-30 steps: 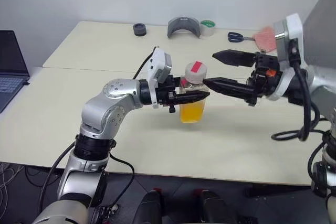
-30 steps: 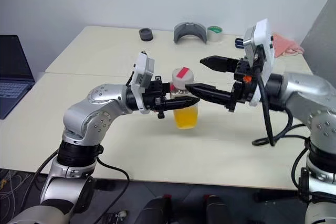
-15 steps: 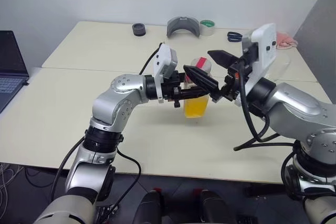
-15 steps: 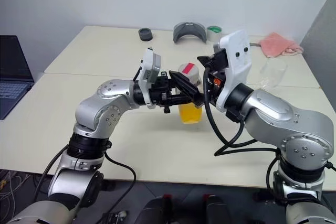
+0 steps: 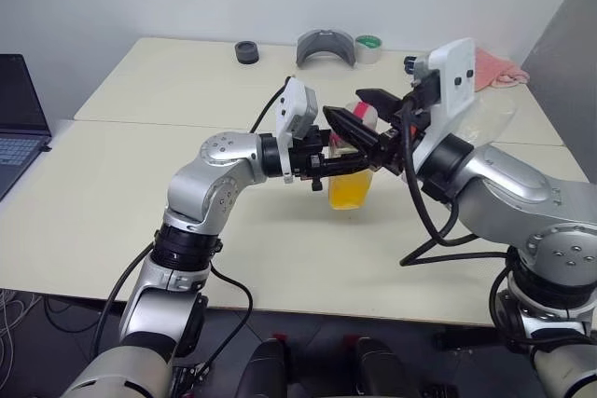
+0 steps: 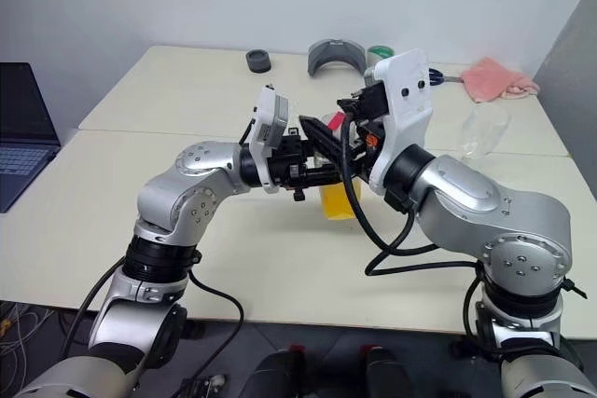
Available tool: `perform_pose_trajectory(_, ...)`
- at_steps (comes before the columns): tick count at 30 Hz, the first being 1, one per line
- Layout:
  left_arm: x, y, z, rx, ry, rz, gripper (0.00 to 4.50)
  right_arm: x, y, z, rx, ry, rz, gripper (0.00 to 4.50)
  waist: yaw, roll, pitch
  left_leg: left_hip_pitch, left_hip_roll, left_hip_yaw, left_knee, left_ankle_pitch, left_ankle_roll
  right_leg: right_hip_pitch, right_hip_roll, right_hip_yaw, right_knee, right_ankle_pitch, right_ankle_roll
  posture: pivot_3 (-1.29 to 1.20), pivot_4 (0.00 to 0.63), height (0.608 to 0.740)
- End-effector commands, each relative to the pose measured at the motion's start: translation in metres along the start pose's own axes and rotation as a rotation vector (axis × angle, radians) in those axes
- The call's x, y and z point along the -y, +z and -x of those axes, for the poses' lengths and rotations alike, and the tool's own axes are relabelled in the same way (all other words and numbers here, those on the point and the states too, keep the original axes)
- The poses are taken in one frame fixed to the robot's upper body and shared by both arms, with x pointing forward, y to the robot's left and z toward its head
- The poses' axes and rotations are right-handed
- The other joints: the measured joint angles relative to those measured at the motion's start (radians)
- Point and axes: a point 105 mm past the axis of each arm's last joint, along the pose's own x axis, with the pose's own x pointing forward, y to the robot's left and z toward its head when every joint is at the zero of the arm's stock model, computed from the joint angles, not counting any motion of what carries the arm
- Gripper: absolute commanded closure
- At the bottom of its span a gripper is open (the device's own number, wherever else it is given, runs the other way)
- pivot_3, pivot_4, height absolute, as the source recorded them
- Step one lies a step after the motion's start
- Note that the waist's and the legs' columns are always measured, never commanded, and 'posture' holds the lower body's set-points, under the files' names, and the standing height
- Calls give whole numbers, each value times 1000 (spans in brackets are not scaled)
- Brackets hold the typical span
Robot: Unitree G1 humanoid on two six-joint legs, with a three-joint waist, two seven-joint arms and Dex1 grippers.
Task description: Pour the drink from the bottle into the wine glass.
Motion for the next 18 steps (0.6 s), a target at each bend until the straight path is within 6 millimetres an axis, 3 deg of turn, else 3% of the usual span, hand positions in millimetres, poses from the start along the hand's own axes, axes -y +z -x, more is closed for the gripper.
perform_pose_trajectory(1,5,15,2,33,-8,-63,2577,-2,10,1,54,9,0,2629,0,0,0,0,0,0,0,0,0,0,0,0,0,0,0,0,150,740)
perform_pose_trajectory(10,7,16,3,34,-9,-63,2577,4,9,5,33,48,39,2626,0,0,0,0,0,0,0,0,0,0,0,0,0,0,0,0,150,740)
perform_pose_trajectory(18,11,18,3,35,-21,-62,2577,18,13,19,24,301,87,2626,-1,0,0,0,0,1,0,0,0,0,0,0,-1,0,0,0,150,740)
